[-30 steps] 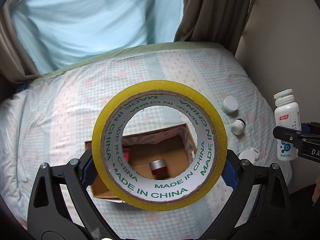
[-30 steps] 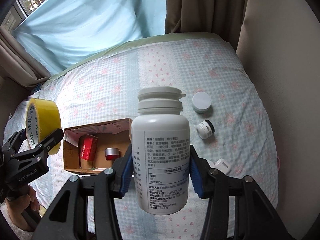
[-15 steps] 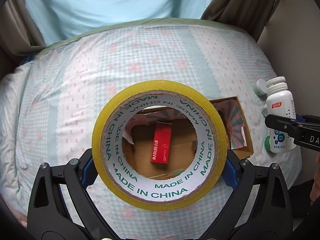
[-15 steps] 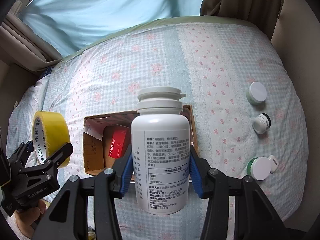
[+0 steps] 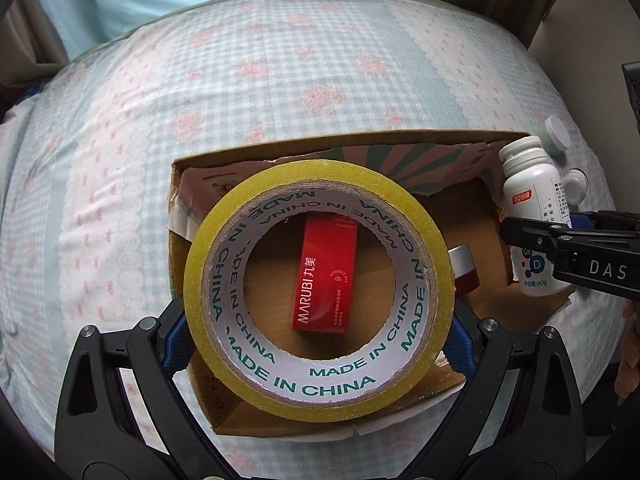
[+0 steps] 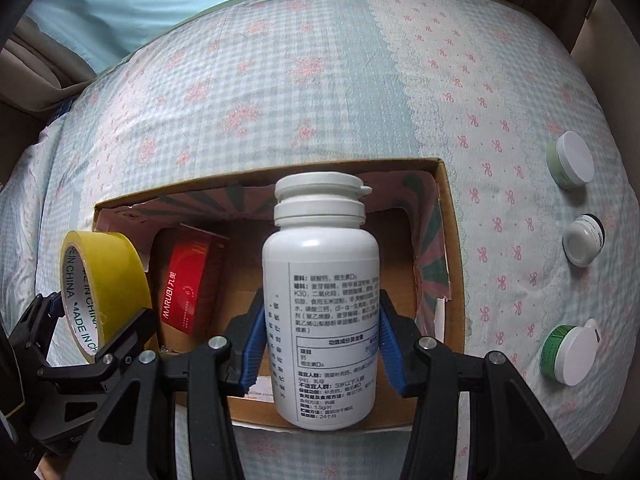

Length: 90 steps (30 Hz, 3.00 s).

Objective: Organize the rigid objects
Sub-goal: 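Carry the tape roll and pill bottle into the cardboard box and release both, then move both tools toward the jars beside the earbud case, then grasp the black-lidded L'Oreal jar with the left tool while the right tool grasps the white-lidded jar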

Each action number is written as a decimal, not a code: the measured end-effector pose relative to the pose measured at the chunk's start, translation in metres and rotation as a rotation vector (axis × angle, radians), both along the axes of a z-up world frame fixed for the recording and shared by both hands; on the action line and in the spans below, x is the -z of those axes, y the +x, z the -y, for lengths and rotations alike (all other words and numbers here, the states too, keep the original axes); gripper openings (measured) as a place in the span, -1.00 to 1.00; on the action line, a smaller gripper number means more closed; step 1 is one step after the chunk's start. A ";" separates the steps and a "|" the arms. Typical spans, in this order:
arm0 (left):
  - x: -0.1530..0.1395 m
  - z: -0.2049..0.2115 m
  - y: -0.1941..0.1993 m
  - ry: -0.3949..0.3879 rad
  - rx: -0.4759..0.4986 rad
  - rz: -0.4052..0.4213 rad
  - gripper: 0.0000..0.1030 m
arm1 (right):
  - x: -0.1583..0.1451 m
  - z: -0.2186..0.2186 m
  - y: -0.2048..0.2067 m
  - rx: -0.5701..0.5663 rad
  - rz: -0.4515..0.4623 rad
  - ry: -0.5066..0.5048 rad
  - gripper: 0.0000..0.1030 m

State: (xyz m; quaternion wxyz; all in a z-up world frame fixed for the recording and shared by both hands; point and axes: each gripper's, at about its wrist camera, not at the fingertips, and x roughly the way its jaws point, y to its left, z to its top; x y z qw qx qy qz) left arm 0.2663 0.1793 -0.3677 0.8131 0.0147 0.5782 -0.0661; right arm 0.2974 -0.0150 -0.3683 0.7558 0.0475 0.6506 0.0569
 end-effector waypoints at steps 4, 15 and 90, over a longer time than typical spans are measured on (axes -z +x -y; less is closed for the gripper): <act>0.005 0.009 -0.016 0.041 0.050 0.055 0.86 | 0.013 0.002 -0.011 -0.014 0.003 -0.015 -0.11; 0.012 0.011 -0.018 0.088 0.114 0.052 0.87 | 0.017 0.003 -0.019 -0.021 0.028 -0.028 -0.10; -0.069 0.445 0.015 0.200 0.783 -0.031 1.00 | -0.075 0.320 -0.199 0.524 0.148 -0.036 1.00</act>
